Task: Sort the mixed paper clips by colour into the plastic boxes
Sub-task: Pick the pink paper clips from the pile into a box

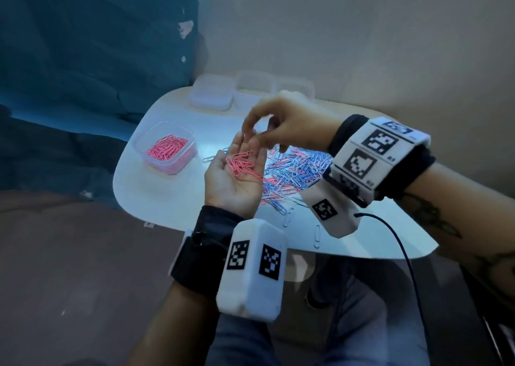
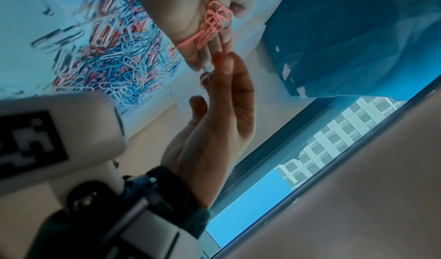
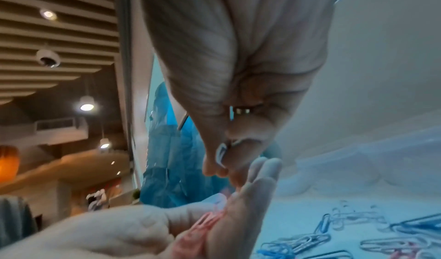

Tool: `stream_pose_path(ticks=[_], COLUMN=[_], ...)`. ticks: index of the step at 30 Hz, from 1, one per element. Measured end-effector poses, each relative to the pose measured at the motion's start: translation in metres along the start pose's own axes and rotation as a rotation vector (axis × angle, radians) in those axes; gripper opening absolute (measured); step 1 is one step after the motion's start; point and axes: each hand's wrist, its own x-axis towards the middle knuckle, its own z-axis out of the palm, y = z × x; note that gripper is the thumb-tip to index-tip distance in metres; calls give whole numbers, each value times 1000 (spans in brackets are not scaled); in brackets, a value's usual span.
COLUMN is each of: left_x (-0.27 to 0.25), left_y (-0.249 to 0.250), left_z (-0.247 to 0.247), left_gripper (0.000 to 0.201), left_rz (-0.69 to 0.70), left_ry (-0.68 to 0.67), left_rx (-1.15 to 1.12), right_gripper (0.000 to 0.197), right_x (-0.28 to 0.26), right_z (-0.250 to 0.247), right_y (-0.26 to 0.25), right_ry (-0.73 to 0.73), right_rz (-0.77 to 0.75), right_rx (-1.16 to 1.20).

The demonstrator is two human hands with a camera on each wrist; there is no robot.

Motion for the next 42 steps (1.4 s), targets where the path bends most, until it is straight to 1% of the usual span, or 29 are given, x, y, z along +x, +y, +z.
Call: stream_pose_path(ticks=[2,3,4,5,7,9,10,13,15,17,21,24,25,27,30,31,32,34,35,36,37,39,40,41,42], left_x=[0,1,0,1,4,9,13,17,15,12,5,-2,-4,-5,-2,0,2,3,3,3,2,2,2,1,-1], left_y=[6,9,13,16,23,29,32,35,33,31,31,26,24,20,15,12,8,0,-3,-5,-5,3,11,21,30], left_z=[-2,-4,-6,-8,-15,-25,-31,-37,-34,-30,-22,-13,-11,-9,-8,-7,-6,-5,-4,-3,-1,-2,-4,-7,-11], left_gripper=[48,49,49,50,53,63,68,71,74,74,71,54,50,48,46,45,44,41,39,38,38,43,47,50,49], left_rz=[1,6,15,28,50,52,46,28,18,12,24,31,33,31,14,1,-14,-44,-53,-56,-54,-35,-15,8,25], left_ry=[-10,-17,-19,-17,-20,-42,-52,-55,-74,-86,-50,5,21,45,70,69,62,41,30,20,9,-5,-1,10,29], left_rx=[-8,-8,-7,-10,-13,13,28,36,22,-4,9,-31,-34,-20,11,21,36,63,54,35,14,-39,-72,-95,-100], right_gripper=[14,15,18,19,4,18,22,27,26,22,23,23,20,3,21,24,25,20,13,8,11,19,18,18,19], right_x=[1,3,6,10,16,21,24,31,35,39,45,41,39,32,25,21,18,13,12,11,11,10,9,6,4], right_z=[-10,-13,-16,-17,-15,-9,-7,1,7,11,13,13,12,4,-11,-12,-11,-1,4,8,9,6,4,3,6], right_y=[10,16,24,30,43,51,51,49,48,48,46,43,44,43,35,28,20,8,4,2,3,8,11,13,16], right_ry=[109,137,131,97,-22,-132,-158,-177,-220,-254,-343,-386,-373,-299,-132,-118,-132,-194,-215,-197,-124,136,216,209,115], right_rz=[54,95,139,179,237,256,253,131,69,39,83,125,124,158,142,110,73,20,8,-7,-21,-32,-22,4,38], right_rx=[141,128,27,-129,-432,-584,-586,-597,-624,-662,-711,-716,-698,-581,-293,-164,-52,85,94,76,47,-17,-64,-123,-190])
